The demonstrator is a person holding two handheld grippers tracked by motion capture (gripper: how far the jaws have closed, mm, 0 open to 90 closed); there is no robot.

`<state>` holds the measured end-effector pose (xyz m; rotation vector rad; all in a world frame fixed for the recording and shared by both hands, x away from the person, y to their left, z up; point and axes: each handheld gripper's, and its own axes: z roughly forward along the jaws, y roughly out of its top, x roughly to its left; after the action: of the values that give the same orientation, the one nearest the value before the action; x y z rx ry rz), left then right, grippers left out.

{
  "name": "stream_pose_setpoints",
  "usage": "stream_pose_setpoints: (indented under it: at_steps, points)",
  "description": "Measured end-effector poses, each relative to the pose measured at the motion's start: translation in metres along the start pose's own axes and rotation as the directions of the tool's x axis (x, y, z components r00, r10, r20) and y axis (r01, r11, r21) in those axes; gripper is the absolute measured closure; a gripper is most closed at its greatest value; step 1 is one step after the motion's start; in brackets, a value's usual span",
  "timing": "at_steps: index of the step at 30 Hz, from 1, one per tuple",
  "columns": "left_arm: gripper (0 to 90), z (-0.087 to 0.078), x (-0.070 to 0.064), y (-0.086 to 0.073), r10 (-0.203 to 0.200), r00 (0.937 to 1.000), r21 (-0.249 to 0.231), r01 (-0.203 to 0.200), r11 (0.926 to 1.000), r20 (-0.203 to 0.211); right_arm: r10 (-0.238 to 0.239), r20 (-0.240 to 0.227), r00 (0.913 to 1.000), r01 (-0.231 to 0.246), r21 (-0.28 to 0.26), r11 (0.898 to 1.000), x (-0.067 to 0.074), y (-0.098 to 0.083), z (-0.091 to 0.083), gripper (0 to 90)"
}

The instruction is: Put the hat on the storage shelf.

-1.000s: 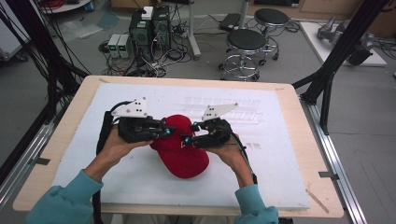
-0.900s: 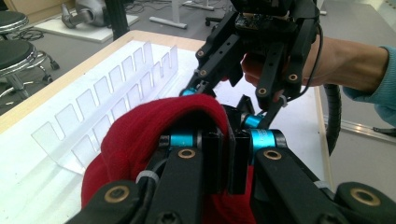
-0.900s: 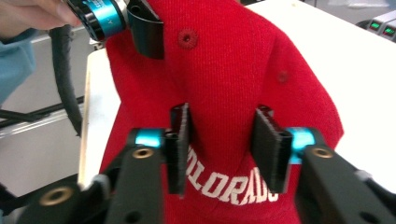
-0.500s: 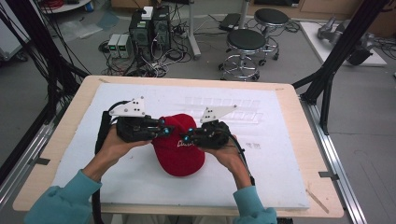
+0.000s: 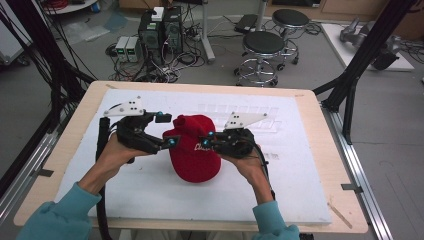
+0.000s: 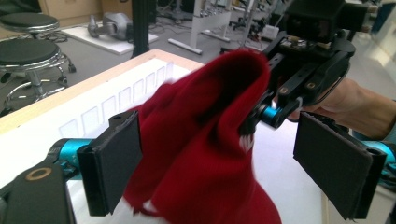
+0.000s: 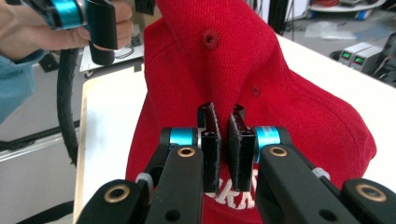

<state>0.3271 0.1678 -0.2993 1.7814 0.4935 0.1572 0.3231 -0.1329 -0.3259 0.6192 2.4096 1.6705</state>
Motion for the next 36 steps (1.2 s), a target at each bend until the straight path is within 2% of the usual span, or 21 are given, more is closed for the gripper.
stream_pose_setpoints:
  at_steps: [3,9,11,17,19,22,28,30,34,36]
  points:
    - [15.8,-0.006,0.003,-0.007,-0.03,0.9994,0.001,0.03,0.9995,0.016,0.003,0.02,0.9998,-0.003,-0.011,1.0,0.0,0.0,-0.005,85.2]
    - [16.0,-0.011,0.004,-0.026,-0.074,0.9969,0.062,0.072,0.9955,0.03,-0.003,0.038,0.9993,0.005,-0.055,0.998,0.001,0.002,-0.013,85.2]
    - [16.1,-0.01,0.003,-0.031,-0.084,0.9961,0.067,0.081,0.9944,0.028,-0.007,0.047,0.9989,0.01,-0.071,0.997,0.001,0.002,-0.015,85.2]
    - [19.3,-0.004,-0.002,-0.042,-0.1,0.9933,0.081,0.095,0.9921,0.057,-0.01,0.062,0.998,0.016,-0.103,0.995,0.003,0.005,-0.017,85.2]
    - [21.2,0.001,-0.003,-0.048,-0.109,0.9913,0.102,0.101,0.9897,0.074,-0.013,0.07,0.9974,0.021,-0.11,0.994,0.005,0.007,-0.018,85.1]
    - [25.8,0.006,-0.006,-0.052,-0.102,0.9911,0.125,0.091,0.988,0.086,-0.029,0.074,0.9968,0.037,-0.121,0.992,0.007,0.009,-0.018,85.1]
    - [33.3,0.014,-0.008,-0.056,-0.114,0.9874,0.147,0.097,0.9844,0.11,-0.043,0.083,0.9956,0.054,-0.139,0.989,0.01,0.012,-0.018,85.0]
    - [38.4,0.016,-0.009,-0.057,-0.106,0.9893,0.154,0.09,0.984,0.1,-0.049,0.083,0.9953,0.061,-0.147,0.987,0.012,0.012,-0.018,85.0]
    - [51.3,0.019,-0.011,-0.058,-0.102,0.9849,0.154,0.08,0.9849,0.14,-0.067,0.088,0.9939,0.08,-0.156,0.984,0.014,0.013,-0.018,85.0]
    - [57.9,0.02,-0.012,-0.058,-0.105,0.9841,0.148,0.083,0.9855,0.144,-0.068,0.089,0.9938,0.081,-0.165,0.983,0.014,0.013,-0.019,85.0]
